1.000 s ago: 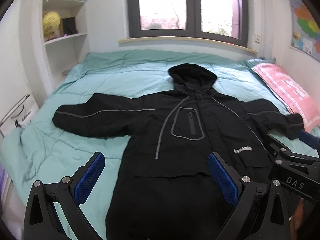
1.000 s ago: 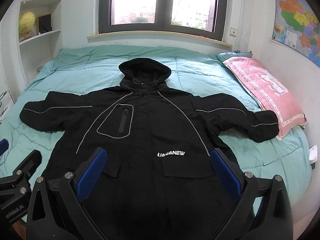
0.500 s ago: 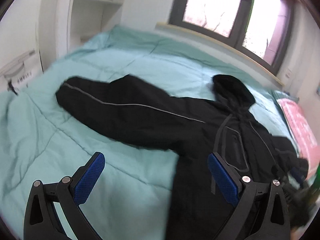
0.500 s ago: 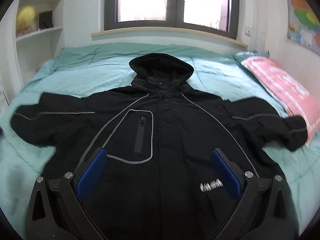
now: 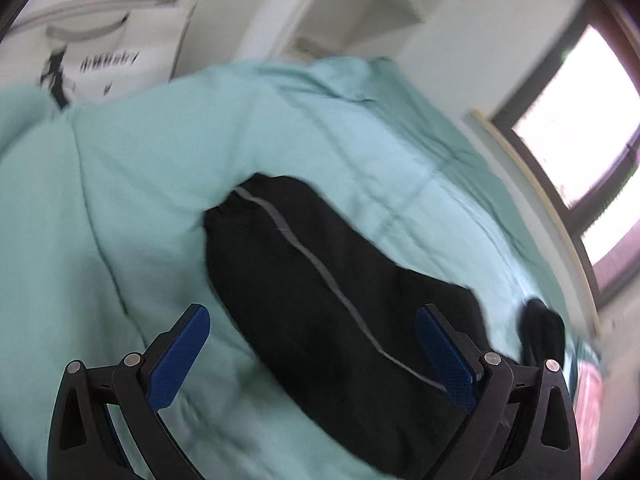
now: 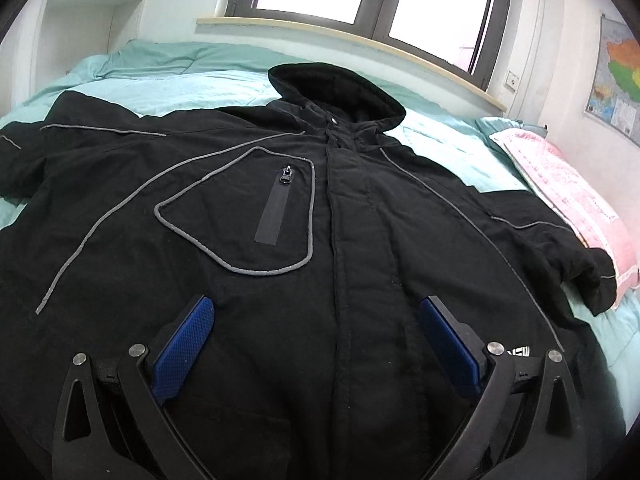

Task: Fold large clothes
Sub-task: 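Grasp the black jacket's sleeve cuff with the left gripper and lift it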

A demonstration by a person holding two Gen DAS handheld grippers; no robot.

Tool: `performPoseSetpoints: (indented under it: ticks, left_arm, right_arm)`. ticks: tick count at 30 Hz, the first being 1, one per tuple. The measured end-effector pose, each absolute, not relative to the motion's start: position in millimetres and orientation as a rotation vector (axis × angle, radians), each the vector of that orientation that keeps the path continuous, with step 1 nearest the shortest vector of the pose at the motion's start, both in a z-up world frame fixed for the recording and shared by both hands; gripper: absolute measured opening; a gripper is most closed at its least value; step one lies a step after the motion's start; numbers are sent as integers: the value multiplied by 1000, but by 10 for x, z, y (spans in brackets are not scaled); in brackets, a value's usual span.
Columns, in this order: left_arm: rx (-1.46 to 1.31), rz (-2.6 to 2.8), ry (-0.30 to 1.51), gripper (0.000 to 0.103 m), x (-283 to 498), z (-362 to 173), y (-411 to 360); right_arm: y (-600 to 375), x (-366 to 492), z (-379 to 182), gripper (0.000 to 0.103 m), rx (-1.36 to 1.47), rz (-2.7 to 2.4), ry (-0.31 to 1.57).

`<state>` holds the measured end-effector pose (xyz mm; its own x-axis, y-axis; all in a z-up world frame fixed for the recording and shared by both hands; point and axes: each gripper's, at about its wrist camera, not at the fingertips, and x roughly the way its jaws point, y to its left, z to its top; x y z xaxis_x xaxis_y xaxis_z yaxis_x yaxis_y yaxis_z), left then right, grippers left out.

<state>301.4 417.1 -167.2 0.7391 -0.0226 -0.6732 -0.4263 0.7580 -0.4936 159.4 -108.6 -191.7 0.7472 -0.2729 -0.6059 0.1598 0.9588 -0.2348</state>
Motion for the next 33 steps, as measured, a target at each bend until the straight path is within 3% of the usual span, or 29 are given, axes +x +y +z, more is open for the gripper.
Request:
performPoseSetpoints:
  ticks: [6,7,8,10,11,13,16,22,28,33]
  left_arm:
    - [-805,252,708,101,3346,-2196,4407]
    - [-782,256,697,94,3383,-2205,4387]
    - [-750,252,686,70,3419,-2193,4347]
    - [-691,221,677,40,3465,-2152,4241]
    - [-664,230,660,32,3448,-2112,4204]
    - [-623,237,598,26,3346,-1972,4178]
    - [-593,310,535,25,3147,-1845,4192]
    - [-494,446,709,25,3364,-2106,4178]
    - [-411,328,586,24,2939,-1535,3790]
    - [-311,112,468,22,2449,-880,2992]
  right_arm:
    - [-1103,1651,-1943,103,-135,-212,700]
    - [-1106,1667,-1948,103,-131,-209,702]
    - [-1110,1673,-1955,103,-127,-206,703]
    - [-1113,1686,-1968,103,-122,-204,707]
    - [-1111,1694,-1973,103,-123,-204,709]
    - [-1107,1696,-1978,103,-124,-204,710]
    - [-1095,1694,-1988,103,-128,-206,715]
    - [-1098,1682,-2011,103,-124,-202,722]
    - [-1113,1690,-2034,103,-117,-197,739]
    - [-1122,1648,-2000,103,-112,-211,741]
